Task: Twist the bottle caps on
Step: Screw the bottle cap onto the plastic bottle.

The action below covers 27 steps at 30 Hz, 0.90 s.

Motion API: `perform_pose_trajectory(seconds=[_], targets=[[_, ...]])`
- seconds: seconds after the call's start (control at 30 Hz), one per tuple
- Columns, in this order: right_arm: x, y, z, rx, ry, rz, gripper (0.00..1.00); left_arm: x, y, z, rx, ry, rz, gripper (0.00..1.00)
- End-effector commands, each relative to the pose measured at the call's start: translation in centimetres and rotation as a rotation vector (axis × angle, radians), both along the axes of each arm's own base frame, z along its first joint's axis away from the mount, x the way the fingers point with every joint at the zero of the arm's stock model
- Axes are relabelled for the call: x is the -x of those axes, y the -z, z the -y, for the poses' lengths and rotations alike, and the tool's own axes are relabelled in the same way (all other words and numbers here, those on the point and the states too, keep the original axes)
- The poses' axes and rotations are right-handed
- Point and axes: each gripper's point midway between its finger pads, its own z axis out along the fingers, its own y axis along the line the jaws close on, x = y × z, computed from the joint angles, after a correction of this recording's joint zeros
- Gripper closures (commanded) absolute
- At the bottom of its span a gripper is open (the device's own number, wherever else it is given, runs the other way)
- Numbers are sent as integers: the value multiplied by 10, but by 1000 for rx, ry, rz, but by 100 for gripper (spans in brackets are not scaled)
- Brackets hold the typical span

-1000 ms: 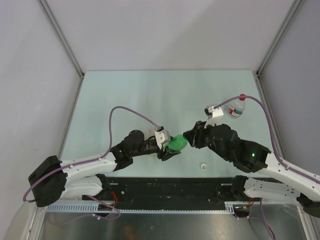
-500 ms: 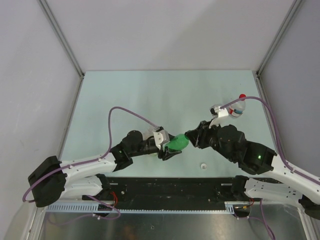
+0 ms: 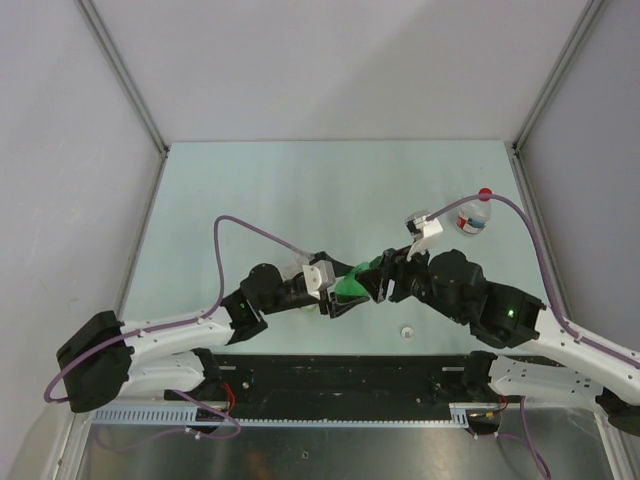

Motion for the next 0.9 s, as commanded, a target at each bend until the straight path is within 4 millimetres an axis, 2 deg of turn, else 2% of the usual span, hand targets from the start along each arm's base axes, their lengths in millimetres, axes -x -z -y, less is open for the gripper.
perform_pose_trajectory(seconds=[0.0,0.27,0.4,0.53,0.67,0.77,0.87], targets=[[9,2,-6,38,-91,58,33,-2,-56,3,167,-9,114,100],[20,-11,1,37,-164,129,15,-5,-50,4,160,-14,76,100],[42,-26,13,56,-306,264,5,-1,-47,4,153,22,63,100],[66,-42,33,77,-447,452,4,13,-32,1,121,121,49,100],[83,-51,55,103,-527,618,8,40,-13,-4,76,261,40,100],[96,-51,58,121,-612,696,10,55,-2,-9,41,341,39,100],[104,-42,50,161,-714,743,11,64,10,-11,-5,395,31,100]])
